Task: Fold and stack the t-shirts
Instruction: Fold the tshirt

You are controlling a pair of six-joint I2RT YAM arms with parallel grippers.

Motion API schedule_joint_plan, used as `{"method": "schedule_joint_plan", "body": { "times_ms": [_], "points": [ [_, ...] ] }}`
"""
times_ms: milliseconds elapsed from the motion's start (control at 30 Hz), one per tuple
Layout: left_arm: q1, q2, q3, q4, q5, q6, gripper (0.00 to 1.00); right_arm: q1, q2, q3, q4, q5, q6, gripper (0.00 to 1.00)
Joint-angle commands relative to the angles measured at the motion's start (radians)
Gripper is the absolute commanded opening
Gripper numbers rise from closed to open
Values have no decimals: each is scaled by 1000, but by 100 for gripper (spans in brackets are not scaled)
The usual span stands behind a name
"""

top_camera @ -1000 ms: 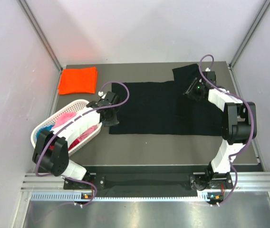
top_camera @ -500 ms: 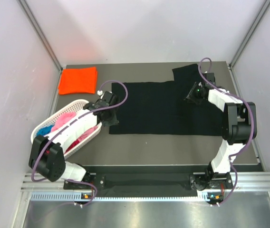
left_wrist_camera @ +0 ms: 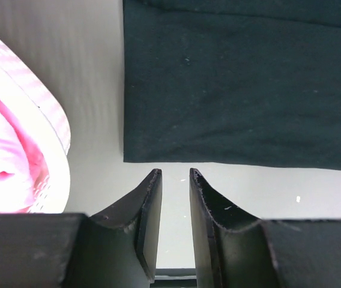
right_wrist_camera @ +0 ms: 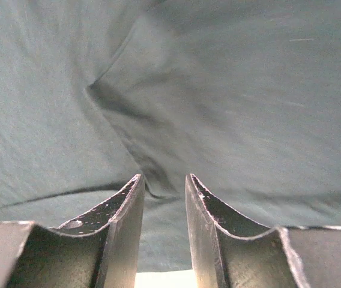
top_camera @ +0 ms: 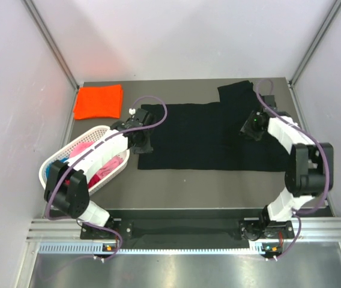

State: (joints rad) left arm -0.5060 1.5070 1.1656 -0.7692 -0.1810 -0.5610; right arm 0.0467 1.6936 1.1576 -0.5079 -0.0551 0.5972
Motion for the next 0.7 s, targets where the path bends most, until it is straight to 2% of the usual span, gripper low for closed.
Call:
{"method": "schedule_joint_plan", "body": {
  "times_ms": [0, 133, 300, 500, 667],
  "points": [
    [-3, 5, 7, -18, -31, 30, 30, -50, -132, 2, -122, 141, 59, 34],
    [-3, 48, -41, 24, -23, 18, 27, -185, -198, -10, -142, 193, 64, 35],
    [-3, 120, -64, 30, -46, -10, 26, -306, -175, 24, -245, 254, 82, 35],
    [-3, 131, -89, 59, -71, -36, 32, -476, -167, -88, -227, 242, 82, 33],
    [-3, 145, -90, 79, -115, -79, 36, -525, -155, -144, -170, 242, 43, 33]
  ]
}}
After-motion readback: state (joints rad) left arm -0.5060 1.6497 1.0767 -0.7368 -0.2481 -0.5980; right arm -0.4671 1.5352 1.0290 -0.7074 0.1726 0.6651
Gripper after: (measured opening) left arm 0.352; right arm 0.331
